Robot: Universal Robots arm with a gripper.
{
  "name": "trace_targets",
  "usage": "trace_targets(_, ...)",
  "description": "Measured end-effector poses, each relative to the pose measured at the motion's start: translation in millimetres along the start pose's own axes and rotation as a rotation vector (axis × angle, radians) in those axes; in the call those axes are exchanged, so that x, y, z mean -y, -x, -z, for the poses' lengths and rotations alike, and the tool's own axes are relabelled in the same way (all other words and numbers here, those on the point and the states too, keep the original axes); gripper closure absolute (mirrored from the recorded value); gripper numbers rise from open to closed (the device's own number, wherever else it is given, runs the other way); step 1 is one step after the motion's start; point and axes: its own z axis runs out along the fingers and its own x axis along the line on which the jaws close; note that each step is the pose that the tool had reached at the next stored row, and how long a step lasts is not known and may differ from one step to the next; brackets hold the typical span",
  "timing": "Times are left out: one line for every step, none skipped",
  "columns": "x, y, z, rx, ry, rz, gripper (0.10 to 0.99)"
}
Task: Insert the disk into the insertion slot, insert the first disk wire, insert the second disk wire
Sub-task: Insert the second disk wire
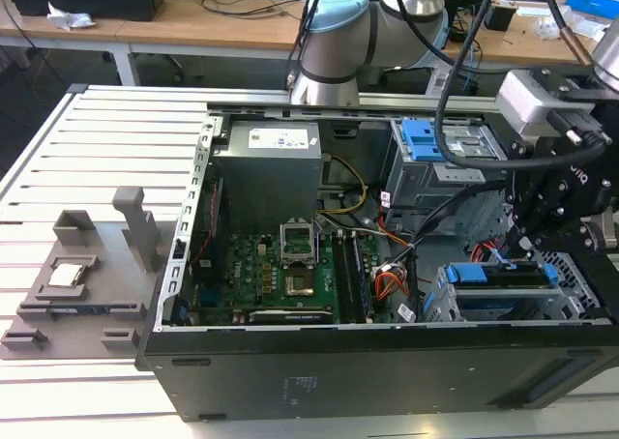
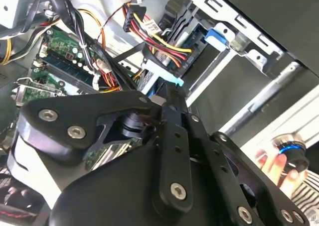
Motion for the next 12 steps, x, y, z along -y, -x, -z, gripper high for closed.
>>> trace_targets(-0.2, 0.2, 4.0, -0.0010, 0.000, 0.000, 0.980)
trace_targets(-0.4, 0.4, 7.4, -0.0019, 0.000, 0.000, 0.980)
trace_targets(-0.6, 0.5, 11.1, -0.0026, 0.000, 0.000, 0.980)
trace_targets(-0.8, 0.5, 13.9, -0.0029, 0.000, 0.000, 0.980)
trace_targets(-1.0, 0.5, 17.9, -0.0032, 0.000, 0.000, 0.980)
trace_targets(-1.1, 0.5, 19.6, -0.0031, 0.000, 0.000, 0.980)
trace_targets(-1.2, 0.5, 22.2, -0.0033, 0.000, 0.000, 0.980)
trace_targets(-1.3, 0.4, 23.2, -0.0029, 0.000, 0.000, 0.980)
trace_targets(-1.3, 0.5, 23.2, -0.0029, 0.000, 0.000, 0.980)
trace_targets(-1.3, 0.5, 23.4, -0.0032, 0.000, 0.000, 0.980)
trace_targets(-1.3, 0.5, 23.5, -0.0031, 0.000, 0.000, 0.980)
trace_targets(-1.3, 0.5, 23.6, -0.0032, 0.000, 0.000, 0.980)
